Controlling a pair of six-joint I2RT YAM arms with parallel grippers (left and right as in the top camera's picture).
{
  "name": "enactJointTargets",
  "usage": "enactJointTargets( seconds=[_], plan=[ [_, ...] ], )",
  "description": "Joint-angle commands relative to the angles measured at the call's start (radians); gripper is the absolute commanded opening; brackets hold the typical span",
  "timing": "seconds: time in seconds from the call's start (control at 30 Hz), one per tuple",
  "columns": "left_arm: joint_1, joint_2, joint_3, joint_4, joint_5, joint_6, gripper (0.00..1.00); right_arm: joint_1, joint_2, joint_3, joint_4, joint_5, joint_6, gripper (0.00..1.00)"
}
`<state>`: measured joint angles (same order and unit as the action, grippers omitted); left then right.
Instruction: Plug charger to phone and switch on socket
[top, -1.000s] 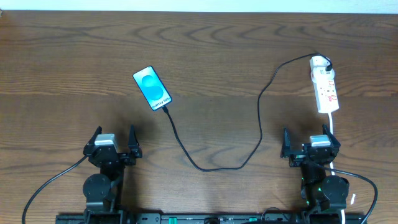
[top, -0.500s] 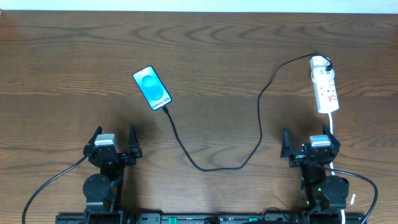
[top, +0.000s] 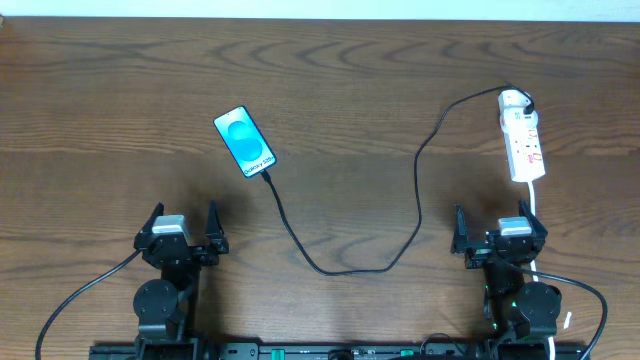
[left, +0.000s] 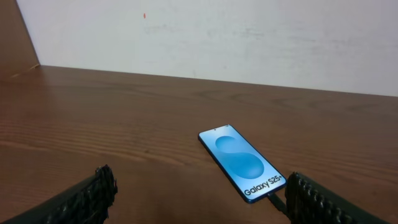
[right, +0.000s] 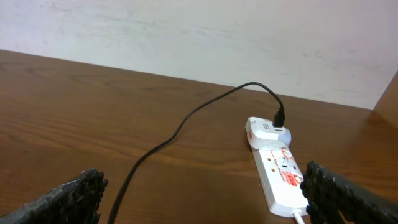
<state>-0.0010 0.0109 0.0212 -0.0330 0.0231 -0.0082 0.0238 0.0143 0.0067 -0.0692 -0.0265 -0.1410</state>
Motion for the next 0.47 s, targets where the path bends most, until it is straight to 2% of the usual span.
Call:
enactJointTargets(
  seconds=[0.0, 0.43],
  plan=[
    [0.005, -0.005, -0.017, -0.040, -0.024, -0.012, 0.89, -0.003, -0.010, -0.002, -0.003, -0.002, -0.013, 0.99],
    [0.005, -0.005, -0.017, -0.040, -0.024, -0.012, 0.89, -0.003, -0.010, -0.002, -0.004, -0.002, -0.013, 0.99]
  ],
)
